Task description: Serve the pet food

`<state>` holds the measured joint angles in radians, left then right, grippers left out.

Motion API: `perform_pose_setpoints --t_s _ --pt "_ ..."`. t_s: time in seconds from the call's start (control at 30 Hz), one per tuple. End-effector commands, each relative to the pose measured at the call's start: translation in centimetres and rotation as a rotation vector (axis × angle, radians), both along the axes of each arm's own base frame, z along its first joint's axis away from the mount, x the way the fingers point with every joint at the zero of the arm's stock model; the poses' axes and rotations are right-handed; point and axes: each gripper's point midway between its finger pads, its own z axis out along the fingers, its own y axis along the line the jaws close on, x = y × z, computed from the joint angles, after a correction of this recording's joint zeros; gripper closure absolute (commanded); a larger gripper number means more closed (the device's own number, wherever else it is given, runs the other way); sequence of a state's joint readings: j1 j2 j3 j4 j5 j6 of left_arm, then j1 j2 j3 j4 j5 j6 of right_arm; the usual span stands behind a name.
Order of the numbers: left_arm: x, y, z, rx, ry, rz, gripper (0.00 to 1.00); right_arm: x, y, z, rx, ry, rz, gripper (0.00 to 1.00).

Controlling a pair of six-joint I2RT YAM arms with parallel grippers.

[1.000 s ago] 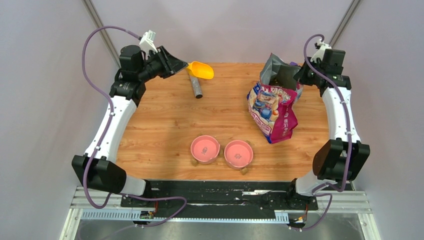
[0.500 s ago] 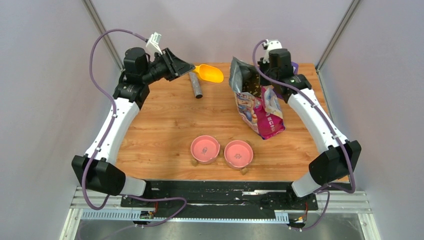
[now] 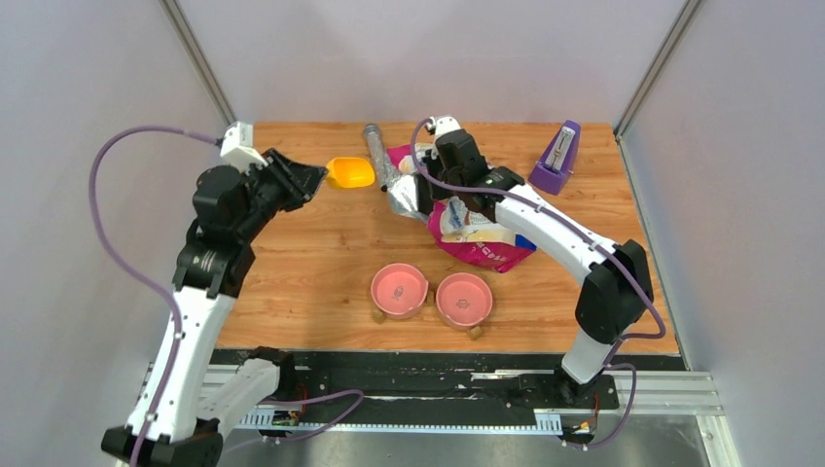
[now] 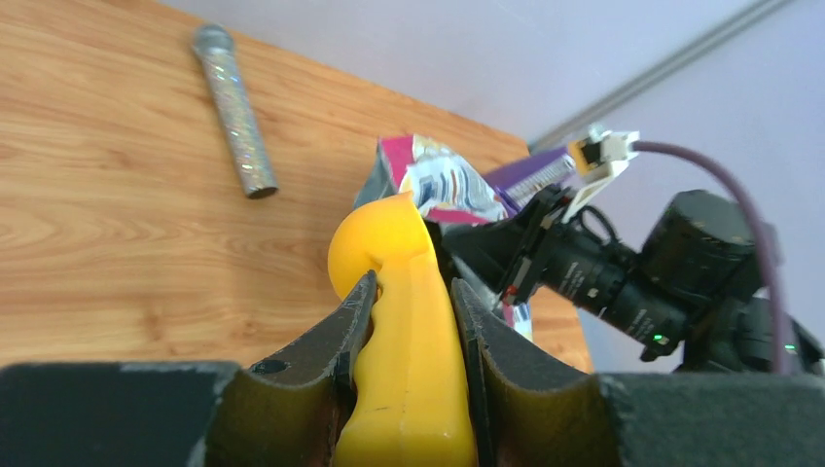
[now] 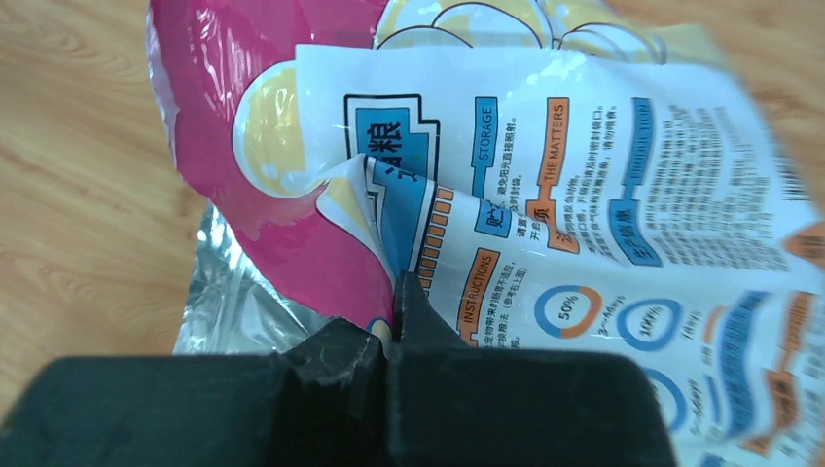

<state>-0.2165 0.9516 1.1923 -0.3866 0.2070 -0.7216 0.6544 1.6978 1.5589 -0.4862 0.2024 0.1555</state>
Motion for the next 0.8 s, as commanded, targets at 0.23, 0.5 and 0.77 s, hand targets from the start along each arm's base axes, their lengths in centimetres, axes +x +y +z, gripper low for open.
perform_pose_setpoints --t_s 0.23,0.5,0.77 --pt "-0.3 1.0 -2.1 -0.008 0.051 0.063 1.00 0.8 1.1 -4.2 0.102 0.098 -0.015 1.00" --pt "0.4 -3.1 -3.0 -0.072 0.073 -0.158 1.00 1.4 -4.1 1.9 0.019 -0.069 -0.099 1.00" --pt "1.4 -5.6 -2.6 -0.176 0.057 -0.286 1.00 1.7 -5.2 7.2 -0.163 -0.206 -0.068 1.00"
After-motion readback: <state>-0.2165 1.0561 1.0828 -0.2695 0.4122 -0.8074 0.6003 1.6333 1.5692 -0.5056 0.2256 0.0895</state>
